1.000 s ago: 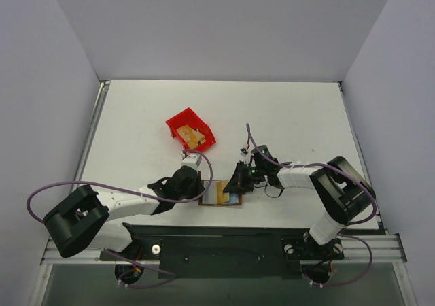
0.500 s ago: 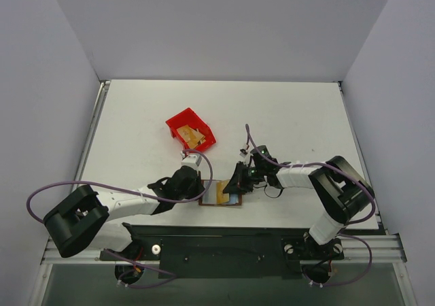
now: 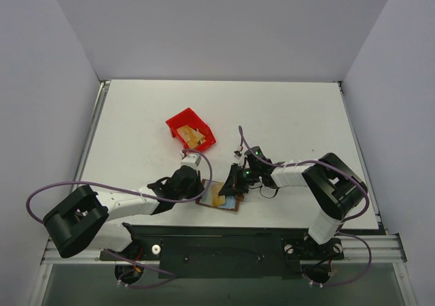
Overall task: Put the credit cards into the card holder
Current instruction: Insert the credit card into the card holder.
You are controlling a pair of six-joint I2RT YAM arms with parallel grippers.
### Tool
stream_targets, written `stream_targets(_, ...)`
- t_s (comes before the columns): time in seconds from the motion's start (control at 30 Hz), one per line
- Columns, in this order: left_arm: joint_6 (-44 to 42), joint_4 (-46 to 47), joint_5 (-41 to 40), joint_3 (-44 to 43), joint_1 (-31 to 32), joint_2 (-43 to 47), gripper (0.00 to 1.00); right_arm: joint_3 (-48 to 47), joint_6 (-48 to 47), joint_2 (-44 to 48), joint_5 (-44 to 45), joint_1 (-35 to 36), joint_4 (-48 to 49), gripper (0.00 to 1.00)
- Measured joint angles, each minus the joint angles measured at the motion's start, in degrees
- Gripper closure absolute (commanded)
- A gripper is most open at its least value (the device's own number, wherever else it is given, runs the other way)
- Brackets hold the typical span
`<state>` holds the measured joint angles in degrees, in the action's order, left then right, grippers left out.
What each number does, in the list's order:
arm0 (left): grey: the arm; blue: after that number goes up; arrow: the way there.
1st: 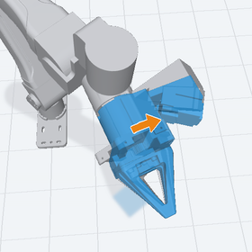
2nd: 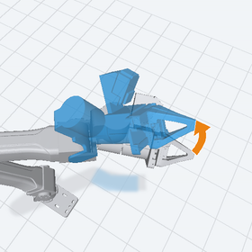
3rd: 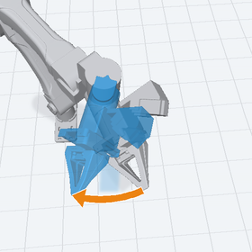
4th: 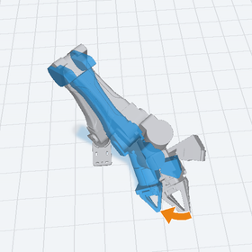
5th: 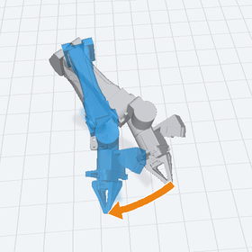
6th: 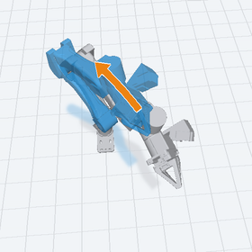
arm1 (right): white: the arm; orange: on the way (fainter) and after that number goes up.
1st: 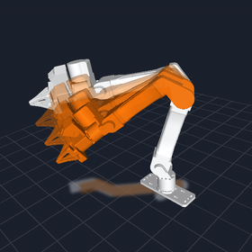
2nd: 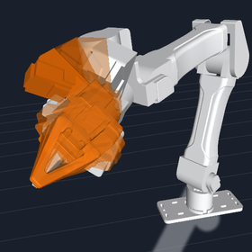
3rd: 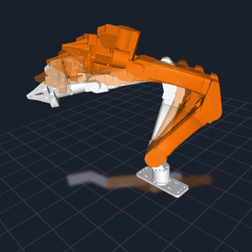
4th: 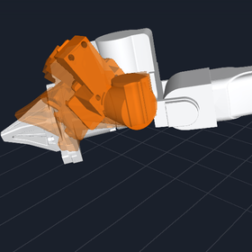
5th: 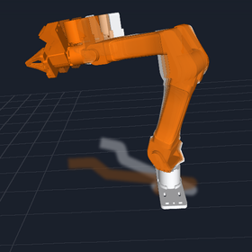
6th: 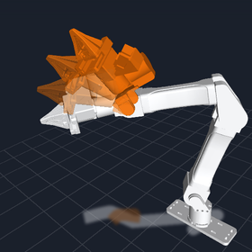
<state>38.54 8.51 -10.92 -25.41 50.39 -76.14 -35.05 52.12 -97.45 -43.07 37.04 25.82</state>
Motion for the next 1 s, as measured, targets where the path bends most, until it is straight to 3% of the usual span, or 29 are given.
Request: stream_targets(1.0,0.00,0.00,-0.02,0.00,0.00,0.04,1.00,1.95,1.51,2.49,7.48,0.13,1.40,1.00)
